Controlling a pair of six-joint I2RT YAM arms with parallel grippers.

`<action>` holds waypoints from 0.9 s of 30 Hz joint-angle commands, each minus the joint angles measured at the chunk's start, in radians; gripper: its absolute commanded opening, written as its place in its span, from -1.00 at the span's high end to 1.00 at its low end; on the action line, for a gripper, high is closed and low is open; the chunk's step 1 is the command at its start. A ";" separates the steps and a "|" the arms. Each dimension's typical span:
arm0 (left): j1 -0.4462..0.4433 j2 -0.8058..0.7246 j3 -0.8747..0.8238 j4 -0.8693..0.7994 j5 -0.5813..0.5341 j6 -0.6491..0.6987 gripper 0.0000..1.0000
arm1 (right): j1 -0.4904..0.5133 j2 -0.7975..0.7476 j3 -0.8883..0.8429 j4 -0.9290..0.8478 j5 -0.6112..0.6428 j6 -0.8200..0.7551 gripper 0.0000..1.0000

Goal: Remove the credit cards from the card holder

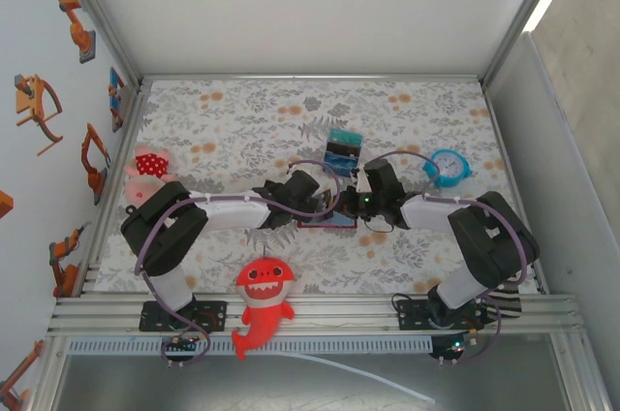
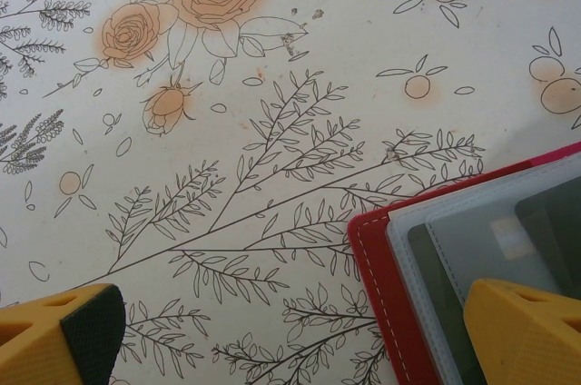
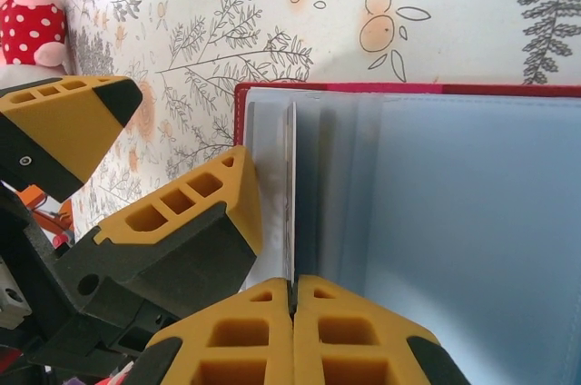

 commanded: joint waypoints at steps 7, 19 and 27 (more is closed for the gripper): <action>-0.001 0.050 0.007 -0.073 0.024 0.000 -0.94 | 0.003 0.032 0.011 0.100 -0.052 0.018 0.76; -0.001 0.050 0.003 -0.071 0.025 -0.005 -0.94 | 0.017 0.075 0.051 0.069 -0.036 -0.013 0.67; 0.001 0.040 -0.005 -0.061 0.011 0.001 -0.94 | 0.018 -0.019 0.083 -0.184 0.106 -0.121 0.97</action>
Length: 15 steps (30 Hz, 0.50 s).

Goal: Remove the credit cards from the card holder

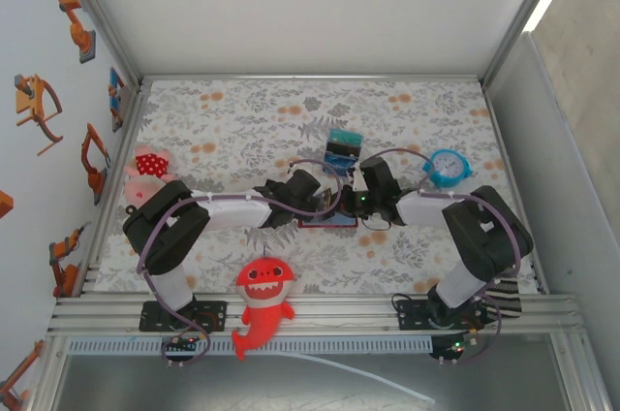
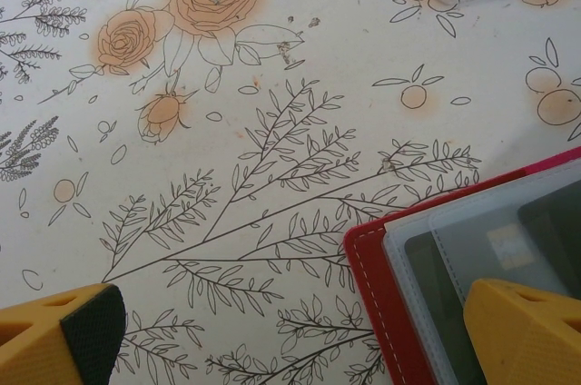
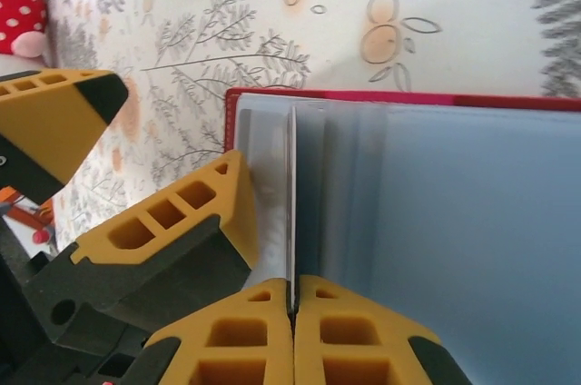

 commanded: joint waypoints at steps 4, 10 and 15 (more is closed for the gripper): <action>0.002 0.027 -0.005 -0.063 -0.004 0.022 -0.94 | 0.008 -0.096 0.046 -0.200 0.101 -0.106 0.98; 0.004 0.014 0.007 -0.049 -0.027 0.065 -0.94 | 0.009 -0.153 0.062 -0.252 0.114 -0.144 1.00; 0.006 -0.013 0.024 -0.038 -0.035 0.103 -0.94 | 0.009 -0.204 0.103 -0.359 0.164 -0.218 1.00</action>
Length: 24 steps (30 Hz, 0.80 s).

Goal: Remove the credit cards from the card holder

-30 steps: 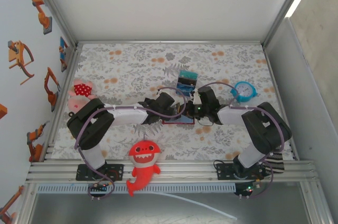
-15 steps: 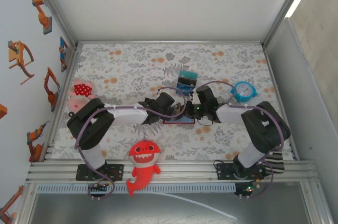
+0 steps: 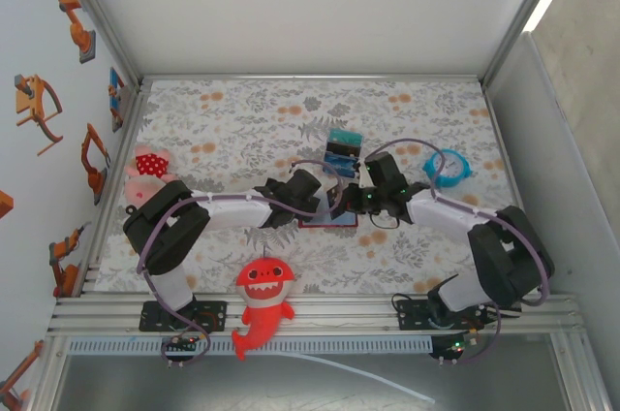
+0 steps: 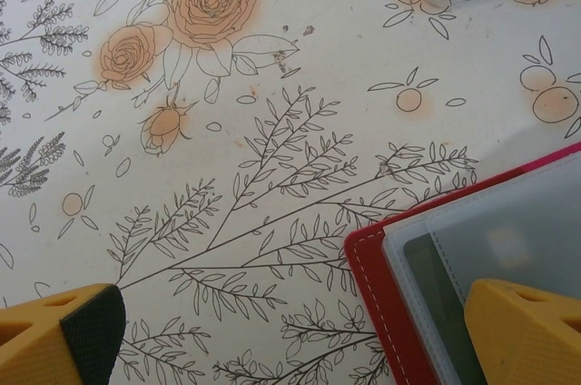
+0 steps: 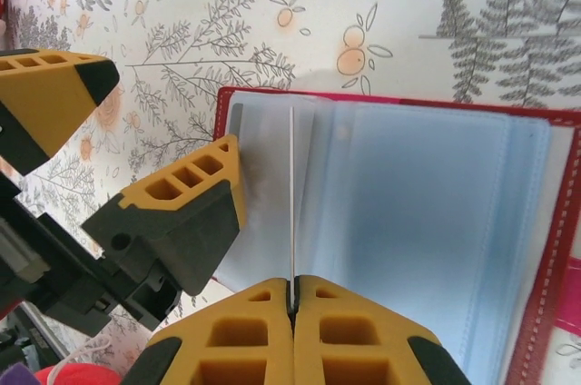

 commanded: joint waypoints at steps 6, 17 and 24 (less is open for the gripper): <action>0.026 -0.042 0.030 -0.015 -0.021 0.080 -0.94 | 0.009 -0.054 0.140 -0.249 0.143 -0.235 1.00; 0.058 -0.146 0.014 -0.061 0.023 -0.007 -0.94 | 0.006 0.018 0.395 -0.413 0.263 -0.586 1.00; 0.051 -0.189 -0.015 -0.125 0.022 -0.118 -0.94 | -0.005 0.116 0.545 -0.472 0.327 -0.823 1.00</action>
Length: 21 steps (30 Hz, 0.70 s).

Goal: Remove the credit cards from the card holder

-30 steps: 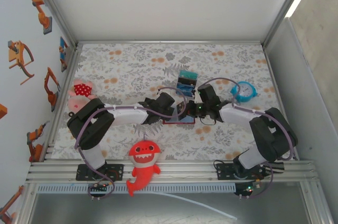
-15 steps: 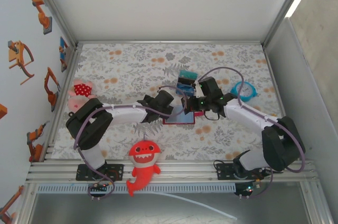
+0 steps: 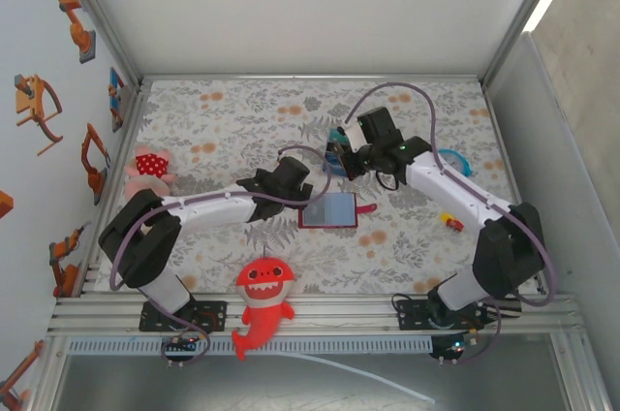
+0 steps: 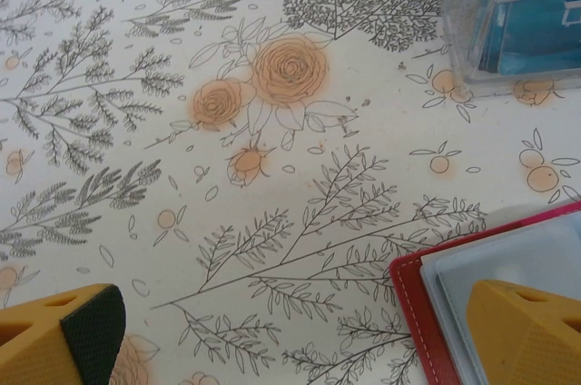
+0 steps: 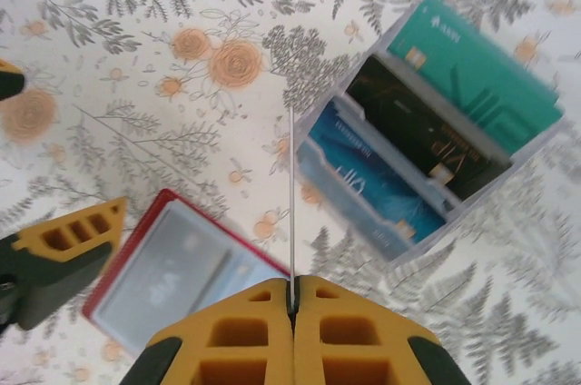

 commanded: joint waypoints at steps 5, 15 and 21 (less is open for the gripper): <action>-0.011 -0.061 -0.064 -0.028 0.003 -0.089 -0.94 | -0.025 0.104 0.139 -0.078 0.035 -0.317 1.00; -0.018 -0.108 -0.103 0.020 -0.004 -0.094 -0.94 | -0.072 0.286 0.321 -0.176 0.020 -0.488 1.00; -0.018 -0.117 -0.103 0.006 -0.019 -0.090 -0.94 | -0.096 0.355 0.402 -0.204 -0.017 -0.540 1.00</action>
